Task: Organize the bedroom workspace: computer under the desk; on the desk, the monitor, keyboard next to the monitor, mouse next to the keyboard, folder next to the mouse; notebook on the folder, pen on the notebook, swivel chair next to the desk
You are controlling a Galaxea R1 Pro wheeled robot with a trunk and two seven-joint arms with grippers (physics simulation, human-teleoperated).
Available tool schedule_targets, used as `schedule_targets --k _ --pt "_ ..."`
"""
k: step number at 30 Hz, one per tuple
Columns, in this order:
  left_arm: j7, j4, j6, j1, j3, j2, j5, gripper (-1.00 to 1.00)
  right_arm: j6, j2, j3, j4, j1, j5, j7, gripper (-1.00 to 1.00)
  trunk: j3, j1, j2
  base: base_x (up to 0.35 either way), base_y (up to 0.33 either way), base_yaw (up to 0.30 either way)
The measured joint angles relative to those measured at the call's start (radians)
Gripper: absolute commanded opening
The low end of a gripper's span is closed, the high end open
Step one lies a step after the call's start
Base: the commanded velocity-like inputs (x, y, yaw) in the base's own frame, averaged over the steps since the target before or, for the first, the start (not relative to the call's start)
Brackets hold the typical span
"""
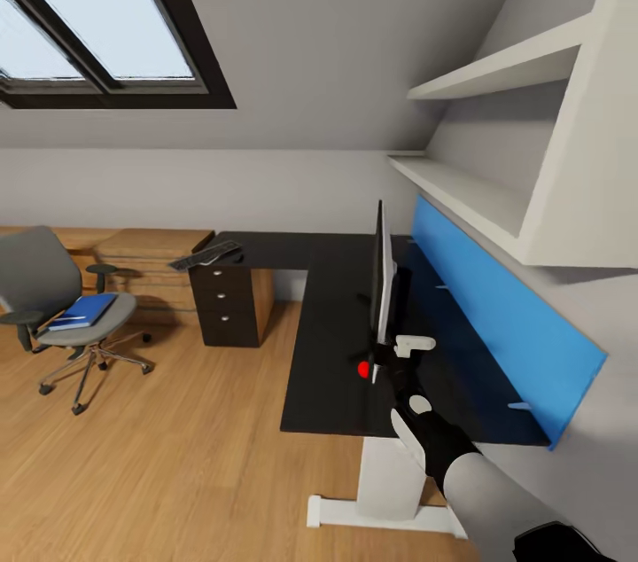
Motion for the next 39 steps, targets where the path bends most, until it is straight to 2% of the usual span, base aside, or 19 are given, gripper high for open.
schedule_targets --k 15,18,19,27,32,33,39 --pt "0.000 0.000 0.001 0.000 0.000 0.000 0.000 1.00 0.000 0.005 0.008 0.000 0.000 0.001 0.005 1.00 0.000 0.000 0.000 -0.335 0.000 0.000" --pt "0.000 0.000 0.001 0.000 0.000 0.000 0.000 1.00 0.000 0.028 0.028 -0.001 0.000 0.005 0.002 1.00 0.000 0.000 0.000 -0.336 0.000 0.000" --pt "0.000 0.000 0.001 0.000 0.000 0.000 0.000 1.00 0.001 0.052 0.034 0.000 0.000 0.008 -0.003 1.00 0.000 0.000 0.000 -0.336 0.000 0.000" --pt "0.000 0.000 0.001 0.000 0.000 0.000 0.000 1.00 0.004 0.095 0.038 0.007 0.001 0.006 -0.001 1.00 0.000 0.000 0.000 -0.336 0.002 0.000" --pt "0.000 0.000 0.001 0.000 0.000 0.000 -0.001 1.00 0.007 0.097 0.068 0.046 0.002 0.004 -0.002 1.00 0.000 0.000 0.000 -0.309 0.112 0.000" --pt "0.001 0.000 0.001 0.000 0.000 0.000 -0.001 1.00 0.003 0.097 0.096 0.055 0.002 0.007 -0.003 1.00 0.000 0.000 0.000 -0.213 0.258 0.000" --pt "0.000 0.000 0.006 0.000 -0.005 -0.001 -0.001 1.00 0.019 0.097 0.112 0.081 0.002 0.005 0.002 1.00 0.000 -0.001 0.000 -0.033 0.326 0.000"
